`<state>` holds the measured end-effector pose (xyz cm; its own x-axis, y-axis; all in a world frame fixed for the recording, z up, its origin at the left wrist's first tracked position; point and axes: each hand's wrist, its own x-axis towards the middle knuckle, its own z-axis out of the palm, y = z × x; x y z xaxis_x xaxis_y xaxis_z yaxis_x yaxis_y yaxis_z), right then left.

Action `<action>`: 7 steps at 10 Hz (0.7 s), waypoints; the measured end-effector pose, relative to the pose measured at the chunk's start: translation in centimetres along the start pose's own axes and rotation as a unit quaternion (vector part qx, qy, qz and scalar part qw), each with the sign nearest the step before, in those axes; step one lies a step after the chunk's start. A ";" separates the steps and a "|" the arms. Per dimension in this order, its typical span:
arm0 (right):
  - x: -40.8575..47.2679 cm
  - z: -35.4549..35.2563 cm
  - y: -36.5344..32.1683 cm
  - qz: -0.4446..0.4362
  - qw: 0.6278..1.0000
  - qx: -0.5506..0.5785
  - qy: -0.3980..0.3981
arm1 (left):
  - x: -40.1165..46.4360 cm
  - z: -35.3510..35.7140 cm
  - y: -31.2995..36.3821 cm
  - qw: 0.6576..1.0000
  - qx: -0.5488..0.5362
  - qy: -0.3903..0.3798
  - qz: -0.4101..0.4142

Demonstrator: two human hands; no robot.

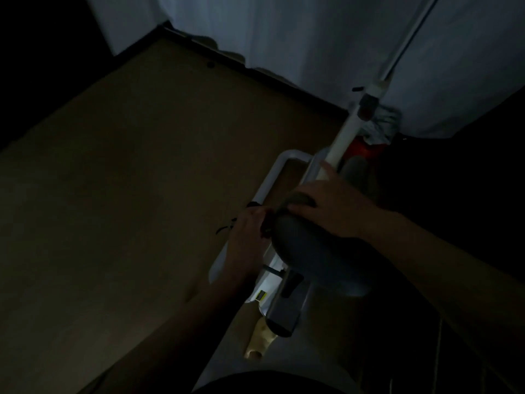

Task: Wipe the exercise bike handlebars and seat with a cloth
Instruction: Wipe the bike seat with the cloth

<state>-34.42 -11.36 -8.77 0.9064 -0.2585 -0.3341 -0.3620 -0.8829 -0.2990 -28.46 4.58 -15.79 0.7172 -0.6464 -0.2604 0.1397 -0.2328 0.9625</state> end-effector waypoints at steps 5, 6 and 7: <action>-1.3 1.4 -1.4 -0.180 0.978 0.096 -0.043 | -2.7 2.0 -0.7 0.948 -0.247 0.183 -0.081; -2.4 1.8 -1.5 -0.203 0.975 0.083 -0.024 | -3.3 2.2 -0.9 0.951 -0.232 0.194 -0.071; -4.8 3.1 -0.7 -0.218 0.971 0.063 0.069 | -4.1 2.1 0.0 0.952 -0.240 0.180 -0.050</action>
<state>-39.22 -8.29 -9.74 0.9969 0.0722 -0.0301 0.0479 -0.8676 -0.4950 -32.86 5.67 -14.89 0.8592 -0.3268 -0.3936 0.4547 0.1352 0.8803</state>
